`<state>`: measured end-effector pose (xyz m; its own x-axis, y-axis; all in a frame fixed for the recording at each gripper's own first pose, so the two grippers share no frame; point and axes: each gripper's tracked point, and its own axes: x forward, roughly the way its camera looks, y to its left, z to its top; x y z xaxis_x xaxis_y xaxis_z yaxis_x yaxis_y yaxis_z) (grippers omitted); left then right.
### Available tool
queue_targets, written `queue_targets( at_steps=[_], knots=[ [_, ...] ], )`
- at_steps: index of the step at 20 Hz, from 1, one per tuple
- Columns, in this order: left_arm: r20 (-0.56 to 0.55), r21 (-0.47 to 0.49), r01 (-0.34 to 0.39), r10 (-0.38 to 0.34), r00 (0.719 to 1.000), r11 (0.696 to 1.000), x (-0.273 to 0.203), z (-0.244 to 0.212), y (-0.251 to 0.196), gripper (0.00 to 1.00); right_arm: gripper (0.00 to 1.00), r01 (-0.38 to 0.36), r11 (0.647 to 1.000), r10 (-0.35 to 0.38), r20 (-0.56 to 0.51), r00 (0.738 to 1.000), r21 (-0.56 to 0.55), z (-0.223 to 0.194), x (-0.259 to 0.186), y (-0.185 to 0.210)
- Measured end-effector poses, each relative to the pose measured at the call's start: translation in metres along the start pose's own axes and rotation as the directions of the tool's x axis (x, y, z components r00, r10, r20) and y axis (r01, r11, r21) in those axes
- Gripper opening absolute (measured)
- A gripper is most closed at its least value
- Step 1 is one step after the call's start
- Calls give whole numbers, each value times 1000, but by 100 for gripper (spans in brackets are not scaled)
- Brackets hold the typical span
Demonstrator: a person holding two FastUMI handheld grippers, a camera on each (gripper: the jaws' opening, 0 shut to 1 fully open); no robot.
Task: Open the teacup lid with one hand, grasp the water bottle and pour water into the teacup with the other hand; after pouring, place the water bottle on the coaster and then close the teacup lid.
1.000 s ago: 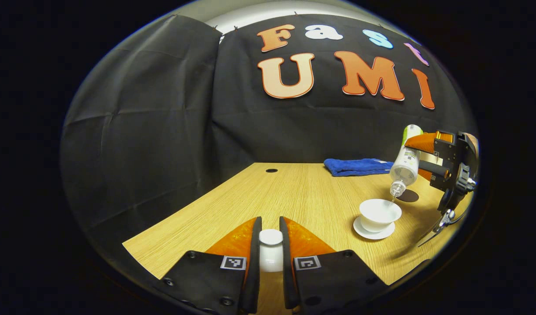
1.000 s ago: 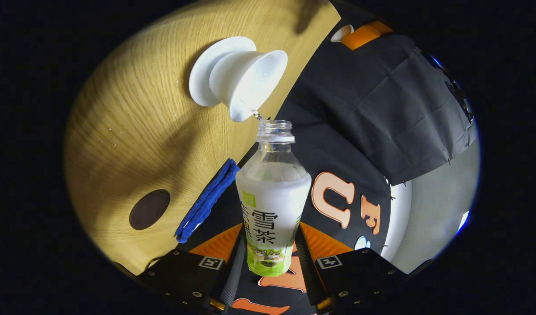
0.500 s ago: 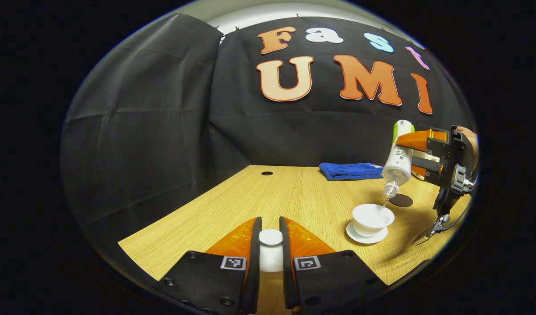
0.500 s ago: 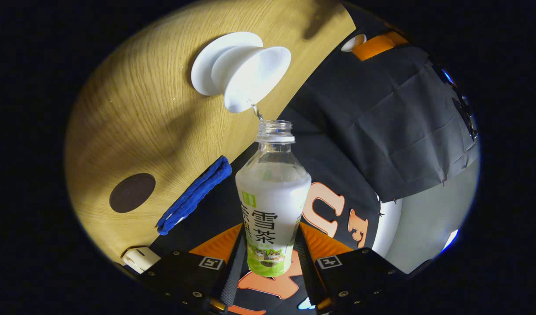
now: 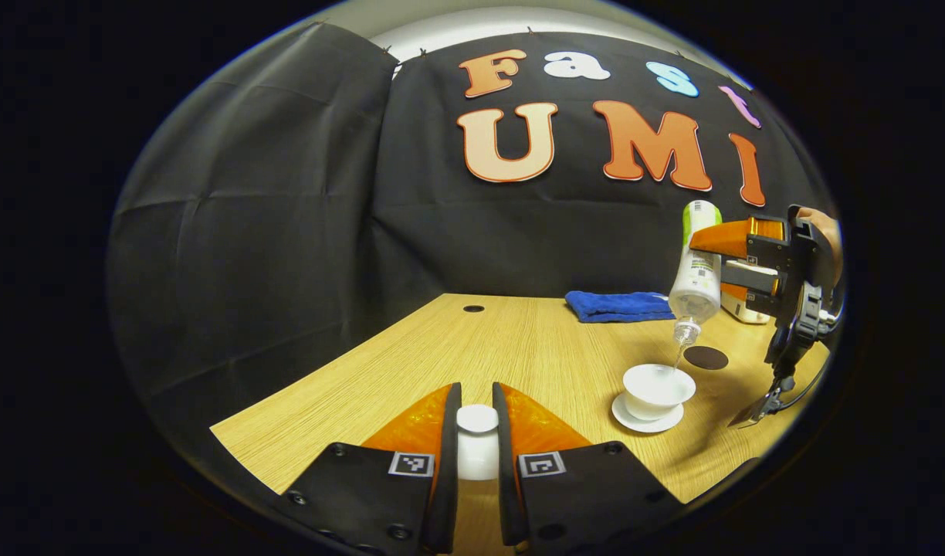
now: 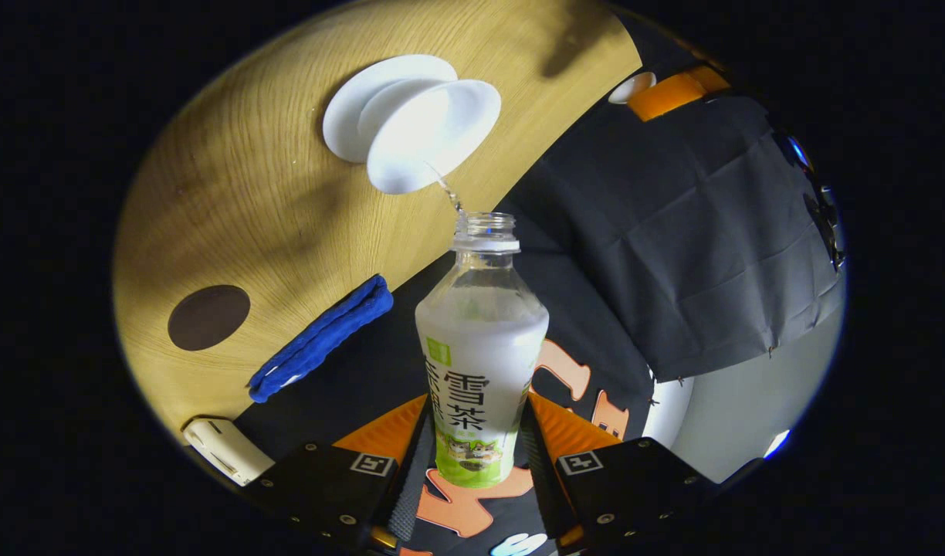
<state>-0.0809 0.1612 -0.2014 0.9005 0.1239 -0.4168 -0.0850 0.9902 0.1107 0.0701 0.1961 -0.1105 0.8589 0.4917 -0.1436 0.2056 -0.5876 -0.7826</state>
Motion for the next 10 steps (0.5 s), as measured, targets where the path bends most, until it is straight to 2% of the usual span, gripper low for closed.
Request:
queue_targets(
  at_steps=[1,2,4,5,7,9,10],
  knots=[
    [-2,3,1,-1,1000,1000,0,1,0,22,63,4,1000,-4,0,1000,-5,-3,4,-2],
    [-4,3,-1,1,1000,1000,0,0,1,26,63,13,1000,-13,-1,1000,-8,-6,6,-4],
    [2,4,-2,2,1000,1000,0,1,0,26,63,28,1000,-28,-13,1000,-5,-11,8,-7],
    [5,5,-2,2,1000,1000,0,2,0,26,66,32,999,-32,-18,999,0,-8,6,-6],
    [9,7,-1,1,1000,1000,-3,4,-1,26,63,37,999,-37,-25,999,7,-7,3,-5],
    [9,12,1,-1,1000,1000,-3,4,-1,26,63,17,999,-17,-20,1000,28,-8,3,-1],
    [11,16,2,-2,1000,1000,-2,4,-1,22,63,-1,999,2,-14,1000,52,-7,4,3]
  ],
)
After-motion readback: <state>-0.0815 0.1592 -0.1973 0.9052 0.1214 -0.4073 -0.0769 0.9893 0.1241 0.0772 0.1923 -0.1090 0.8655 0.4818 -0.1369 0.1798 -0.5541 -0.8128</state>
